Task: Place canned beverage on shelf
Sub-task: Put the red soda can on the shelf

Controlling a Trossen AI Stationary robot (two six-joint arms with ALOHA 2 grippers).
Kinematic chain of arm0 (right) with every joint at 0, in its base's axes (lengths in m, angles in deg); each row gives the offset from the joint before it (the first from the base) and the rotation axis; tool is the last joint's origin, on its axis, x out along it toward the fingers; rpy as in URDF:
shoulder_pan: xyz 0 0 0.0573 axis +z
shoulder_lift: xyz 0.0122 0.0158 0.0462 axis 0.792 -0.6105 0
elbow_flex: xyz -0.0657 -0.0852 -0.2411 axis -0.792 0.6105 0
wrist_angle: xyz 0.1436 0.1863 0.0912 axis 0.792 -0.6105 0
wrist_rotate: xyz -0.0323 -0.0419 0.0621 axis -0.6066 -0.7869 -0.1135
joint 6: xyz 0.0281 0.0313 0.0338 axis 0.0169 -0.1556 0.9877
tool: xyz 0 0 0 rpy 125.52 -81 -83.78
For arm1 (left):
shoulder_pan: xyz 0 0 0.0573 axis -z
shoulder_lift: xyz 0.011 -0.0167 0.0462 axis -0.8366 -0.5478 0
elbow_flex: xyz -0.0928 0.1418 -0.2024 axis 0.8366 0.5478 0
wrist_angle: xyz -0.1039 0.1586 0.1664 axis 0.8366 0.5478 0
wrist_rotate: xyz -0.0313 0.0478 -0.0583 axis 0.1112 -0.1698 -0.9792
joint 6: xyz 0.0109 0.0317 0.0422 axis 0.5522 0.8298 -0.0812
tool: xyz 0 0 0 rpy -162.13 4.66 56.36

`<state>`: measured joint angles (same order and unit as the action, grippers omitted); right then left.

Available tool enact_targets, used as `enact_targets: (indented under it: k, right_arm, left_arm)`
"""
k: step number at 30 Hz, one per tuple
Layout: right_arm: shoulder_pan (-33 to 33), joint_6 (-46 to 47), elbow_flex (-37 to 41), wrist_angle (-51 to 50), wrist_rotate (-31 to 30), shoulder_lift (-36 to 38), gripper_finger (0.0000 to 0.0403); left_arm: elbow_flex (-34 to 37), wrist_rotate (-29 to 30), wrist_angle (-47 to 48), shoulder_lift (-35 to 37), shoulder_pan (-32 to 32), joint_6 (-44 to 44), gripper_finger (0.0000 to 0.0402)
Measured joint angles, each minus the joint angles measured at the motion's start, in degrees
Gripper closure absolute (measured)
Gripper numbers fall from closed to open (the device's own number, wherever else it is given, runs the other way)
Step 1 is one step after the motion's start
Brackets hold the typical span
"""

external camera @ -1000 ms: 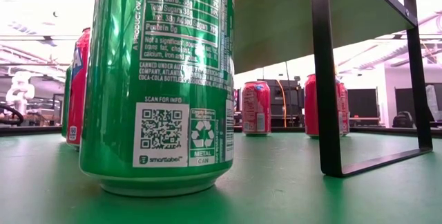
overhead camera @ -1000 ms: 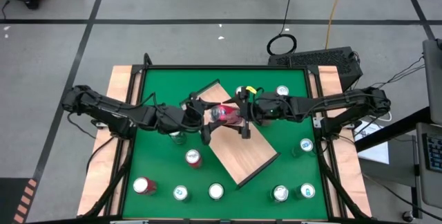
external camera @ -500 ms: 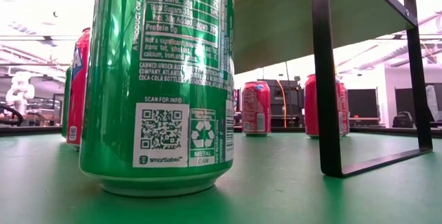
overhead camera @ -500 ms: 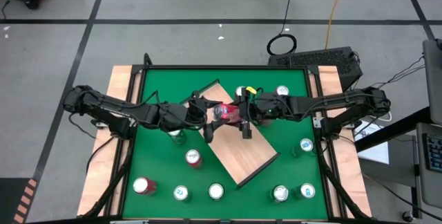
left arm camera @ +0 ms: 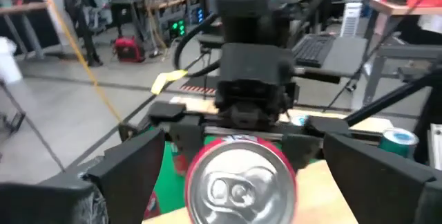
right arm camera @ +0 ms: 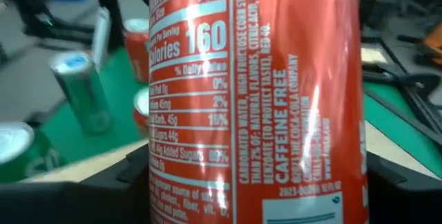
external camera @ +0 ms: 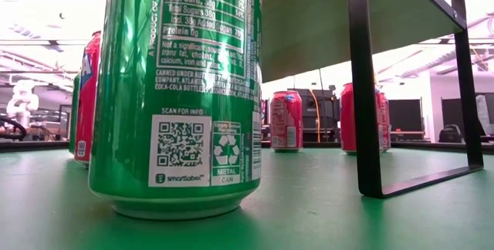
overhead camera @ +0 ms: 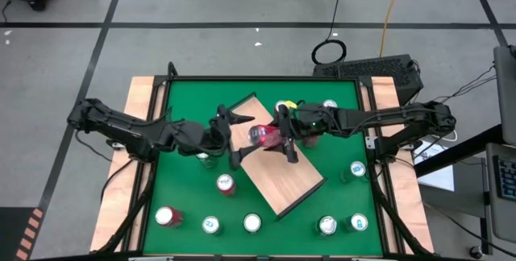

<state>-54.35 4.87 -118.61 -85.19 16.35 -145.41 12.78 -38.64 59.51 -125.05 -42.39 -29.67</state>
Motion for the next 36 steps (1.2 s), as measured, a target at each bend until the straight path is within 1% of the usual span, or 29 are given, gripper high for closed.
enact_targets:
  k: [3,6,9,12,14,16,19,23,28,33,36]
  right_arm:
    - [0.02,1.09,2.58,8.12,2.32,0.04,0.0115]
    - [0.01,4.03,8.27,20.85,4.88,0.02,0.0115]
    - [0.11,6.88,13.99,34.06,5.25,-0.02,0.0114]
    - [0.16,8.81,17.31,41.64,5.2,0.04,0.0114]
    - [0.16,9.46,18.35,43.93,5.2,0.04,0.0113]
    - [0.16,9.09,18.49,45.13,5.23,0.04,0.0113]
    - [0.18,7.95,18.51,48.22,5.27,0.04,0.0113]
    - [0.18,6.66,18.51,54.48,5.32,0.04,0.0113]
    - [0.2,6.16,18.51,58.61,5.31,0.04,0.0113]
    - [0.39,6.64,18.51,58.72,5.25,-0.36,0.0113]
    - [0.83,6.84,18.51,60.61,5.21,-1.88,0.0113]
  left_arm:
    - [-0.02,1.96,0.64,1.69,1.77,0.54,0.0007]
    - [-0.02,5.16,3.15,2.38,3.2,0.54,0.0007]
    - [0.0,7.45,5.62,2.72,4.79,0.45,0.0007]
    - [0.4,7.53,6.29,2.78,6.09,0.36,0.0007]
    - [1.26,7.53,5.88,2.7,6.47,0.06,0.0007]
    - [2.87,7.6,3.42,2.29,6.49,-0.11,0.0007]
    - [5.75,7.64,-1.43,1.06,6.49,-0.12,0.0007]
    - [8.37,7.64,-10.53,-0.78,6.49,0.36,0.0007]
    - [8.79,7.42,-17.62,-3.52,6.23,3.77,0.0007]
    - [8.79,5.1,-21.99,-6.58,4.32,4.9,0.0006]
    - [8.79,1.98,-25.04,-8.8,2.41,4.8,0.0006]
